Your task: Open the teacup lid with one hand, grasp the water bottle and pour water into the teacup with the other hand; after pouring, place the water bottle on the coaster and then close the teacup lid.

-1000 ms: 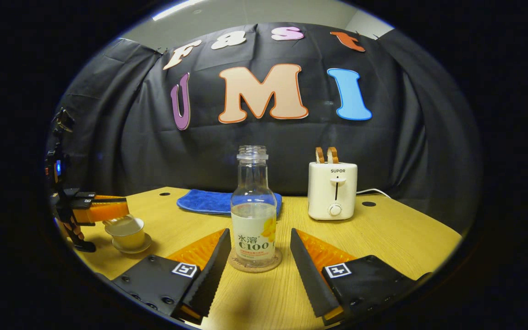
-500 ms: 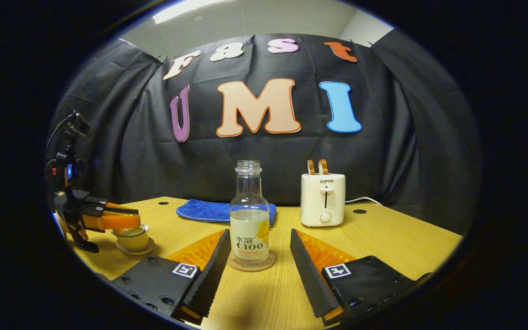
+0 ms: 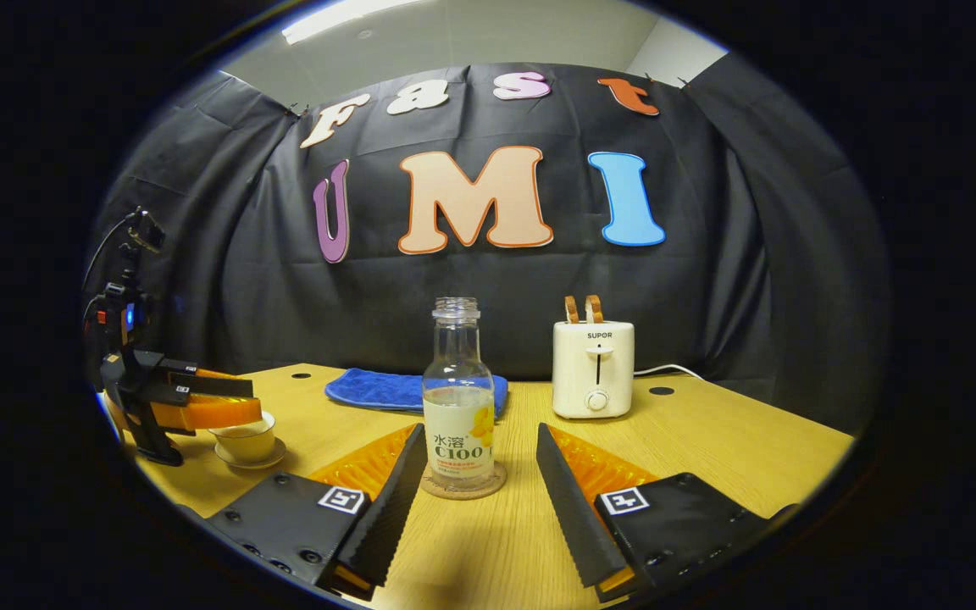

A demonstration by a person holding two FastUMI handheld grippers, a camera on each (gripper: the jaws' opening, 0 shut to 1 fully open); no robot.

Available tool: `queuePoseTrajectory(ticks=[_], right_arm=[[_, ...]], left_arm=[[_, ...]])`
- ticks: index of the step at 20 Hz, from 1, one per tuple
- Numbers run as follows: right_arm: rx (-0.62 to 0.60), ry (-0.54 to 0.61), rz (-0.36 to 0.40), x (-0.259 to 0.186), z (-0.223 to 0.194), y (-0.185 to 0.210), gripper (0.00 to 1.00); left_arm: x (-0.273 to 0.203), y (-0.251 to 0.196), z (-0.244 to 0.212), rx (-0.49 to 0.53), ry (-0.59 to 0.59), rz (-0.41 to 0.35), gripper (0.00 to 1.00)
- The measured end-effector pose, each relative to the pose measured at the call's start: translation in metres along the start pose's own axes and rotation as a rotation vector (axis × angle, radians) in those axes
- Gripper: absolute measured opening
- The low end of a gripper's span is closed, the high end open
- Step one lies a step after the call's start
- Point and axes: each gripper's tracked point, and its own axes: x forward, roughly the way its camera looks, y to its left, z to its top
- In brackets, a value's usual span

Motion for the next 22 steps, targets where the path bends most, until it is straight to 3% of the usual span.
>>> queuePoseTrajectory(ticks=[1,2,3,10,11,14,18,20,22], right_arm=[[0.000,0.000,-0.003,-0.001,0.000,0.000,0.81],[-0.001,0.000,-0.007,-0.001,0.000,-0.001,0.85],[0.000,-0.001,-0.014,-0.001,0.000,-0.002,0.81],[-0.004,-0.004,-0.102,-0.004,0.001,-0.019,0.85],[-0.004,-0.004,-0.120,-0.006,0.002,-0.022,0.81],[-0.007,-0.007,-0.176,-0.009,0.002,-0.032,0.84],[-0.011,-0.013,-0.313,-0.020,0.004,-0.057,0.85],[-0.013,-0.015,-0.354,-0.025,0.004,-0.063,0.81],[-0.013,-0.015,-0.364,-0.027,0.005,-0.063,0.84]], left_arm=[[-0.002,0.003,0.002,-0.007,-0.013,0.012,0.90],[-0.004,0.007,0.004,-0.015,-0.028,0.034,0.93],[-0.006,0.014,0.005,-0.025,-0.044,0.068,0.94],[-0.032,0.036,0.011,-0.050,-0.094,0.259,0.94],[-0.037,0.043,0.008,-0.051,-0.090,0.303,0.95],[-0.059,0.068,0.006,-0.058,-0.084,0.473,0.94],[-0.082,0.085,0.002,-0.061,-0.081,0.627,0.94],[-0.089,0.089,0.000,-0.065,-0.080,0.672,0.94],[-0.093,0.087,0.000,-0.064,-0.082,0.684,0.94]])
